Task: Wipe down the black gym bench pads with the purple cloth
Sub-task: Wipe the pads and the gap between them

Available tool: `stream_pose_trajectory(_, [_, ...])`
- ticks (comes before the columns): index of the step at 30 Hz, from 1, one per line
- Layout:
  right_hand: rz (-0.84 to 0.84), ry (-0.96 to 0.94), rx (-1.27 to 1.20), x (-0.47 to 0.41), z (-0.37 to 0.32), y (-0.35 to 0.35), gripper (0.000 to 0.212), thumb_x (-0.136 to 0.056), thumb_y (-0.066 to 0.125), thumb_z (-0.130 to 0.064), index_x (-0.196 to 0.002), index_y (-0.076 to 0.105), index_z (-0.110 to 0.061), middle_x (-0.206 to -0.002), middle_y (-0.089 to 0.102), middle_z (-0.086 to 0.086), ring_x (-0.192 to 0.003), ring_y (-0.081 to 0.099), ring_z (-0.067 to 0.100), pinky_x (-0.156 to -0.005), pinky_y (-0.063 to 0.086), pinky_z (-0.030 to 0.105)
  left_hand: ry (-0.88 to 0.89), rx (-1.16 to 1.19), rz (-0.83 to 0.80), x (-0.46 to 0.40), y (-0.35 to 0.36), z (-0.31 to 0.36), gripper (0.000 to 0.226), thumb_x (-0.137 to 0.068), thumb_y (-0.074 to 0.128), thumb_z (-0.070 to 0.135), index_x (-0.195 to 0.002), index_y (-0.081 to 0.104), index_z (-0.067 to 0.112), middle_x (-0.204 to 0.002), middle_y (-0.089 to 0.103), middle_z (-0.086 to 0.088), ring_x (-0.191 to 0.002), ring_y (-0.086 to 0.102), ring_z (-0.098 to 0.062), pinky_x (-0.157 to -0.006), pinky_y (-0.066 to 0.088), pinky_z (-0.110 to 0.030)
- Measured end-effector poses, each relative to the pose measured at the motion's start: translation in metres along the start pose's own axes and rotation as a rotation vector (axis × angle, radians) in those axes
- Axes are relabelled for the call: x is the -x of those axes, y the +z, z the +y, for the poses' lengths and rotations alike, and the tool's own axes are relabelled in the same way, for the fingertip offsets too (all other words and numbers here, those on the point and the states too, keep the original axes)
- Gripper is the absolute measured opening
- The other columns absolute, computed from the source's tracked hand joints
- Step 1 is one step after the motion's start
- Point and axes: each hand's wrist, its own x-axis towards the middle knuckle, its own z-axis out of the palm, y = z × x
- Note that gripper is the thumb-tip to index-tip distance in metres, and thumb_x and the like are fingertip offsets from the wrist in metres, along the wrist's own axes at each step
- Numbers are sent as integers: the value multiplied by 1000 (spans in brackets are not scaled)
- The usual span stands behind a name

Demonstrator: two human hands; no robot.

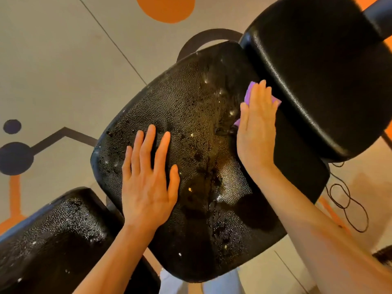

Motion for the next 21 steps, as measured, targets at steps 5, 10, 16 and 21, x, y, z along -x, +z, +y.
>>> stream_pose_trajectory(5, [-277, -504, 240, 93, 43, -33, 52, -100, 32, -18, -149, 18, -8, -157, 20, 10, -148, 9, 22, -122, 4, 34, -10, 39, 3, -1, -2, 1, 61, -96, 36, 39, -153, 23, 20, -162, 13, -5, -152, 4, -22, -123, 4, -40])
stream_pose_trajectory(10, [-125, -206, 7, -45, -7, -4, 49, -105, 26, -21, -151, 15, -10, -160, 11, 5, -149, 3, 17, -122, 4, 39, -18, 101, 45, -1, -1, 1, 64, -94, 39, 39, -152, 26, 15, -162, 17, -4, -152, 8, -21, -124, 7, -40])
stream_pose_trajectory(16, [-314, -482, 141, 64, 61, -52, 50, -100, 35, -17, -148, 24, -9, -158, 20, 1, -148, 13, 18, -121, 11, 39, -24, 120, 52, -2, -1, 1, 64, -93, 38, 40, -151, 28, 15, -161, 20, -4, -151, 11, -22, -123, 11, -42])
stream_pose_trajectory(21, [-229, -302, 50, -39, 22, -17, 48, -105, 24, -21, -152, 12, -14, -160, 9, -2, -148, 0, 10, -122, 2, 36, -34, 114, 46, -4, -2, 1, 65, -92, 39, 40, -151, 30, 15, -160, 21, -3, -151, 11, -20, -123, 8, -37])
